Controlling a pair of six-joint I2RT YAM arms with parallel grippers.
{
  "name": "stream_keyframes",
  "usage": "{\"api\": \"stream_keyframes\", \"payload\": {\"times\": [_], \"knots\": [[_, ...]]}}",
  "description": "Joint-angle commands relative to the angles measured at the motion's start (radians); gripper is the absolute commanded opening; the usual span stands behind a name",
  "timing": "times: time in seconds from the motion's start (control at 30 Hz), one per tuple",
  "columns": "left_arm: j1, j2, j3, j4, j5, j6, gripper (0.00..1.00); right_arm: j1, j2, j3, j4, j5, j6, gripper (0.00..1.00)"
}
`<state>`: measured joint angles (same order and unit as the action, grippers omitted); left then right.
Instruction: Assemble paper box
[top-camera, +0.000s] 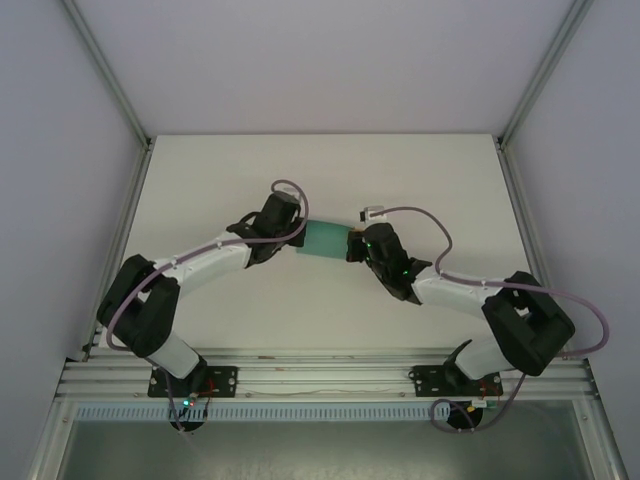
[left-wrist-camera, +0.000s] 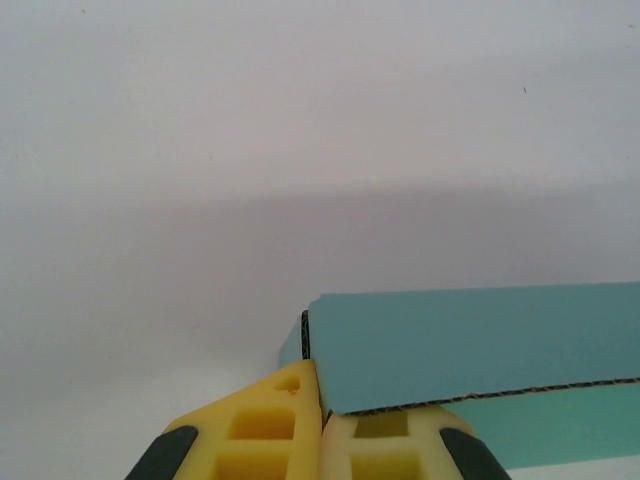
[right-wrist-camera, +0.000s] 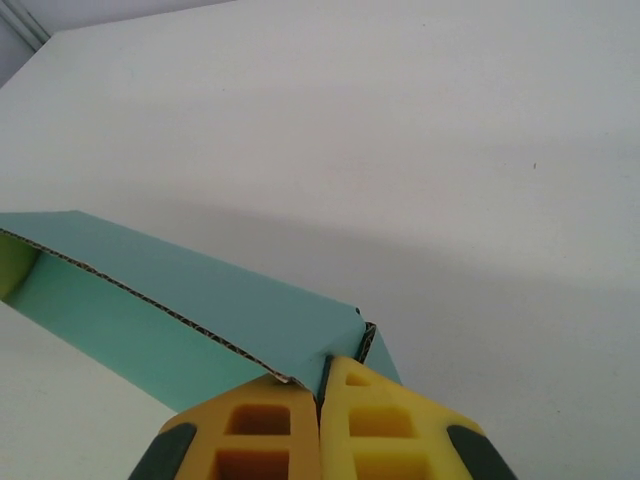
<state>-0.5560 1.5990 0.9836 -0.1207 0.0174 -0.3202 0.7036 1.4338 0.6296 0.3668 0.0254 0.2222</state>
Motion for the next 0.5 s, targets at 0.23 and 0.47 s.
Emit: {"api": "stream_keyframes", "payload": {"times": [0.23, 0.47], "knots": [[-0.013, 0.12, -0.036, -0.247, 0.104, -0.016, 0.0, 0.008, -0.075, 0.123, -0.48, -0.077, 0.039, 0.39], [-0.013, 0.125, -0.005, -0.24, 0.111, 0.001, 0.0, -0.031, -0.083, 0.271, -0.615, -0.045, 0.11, 0.7]]}}
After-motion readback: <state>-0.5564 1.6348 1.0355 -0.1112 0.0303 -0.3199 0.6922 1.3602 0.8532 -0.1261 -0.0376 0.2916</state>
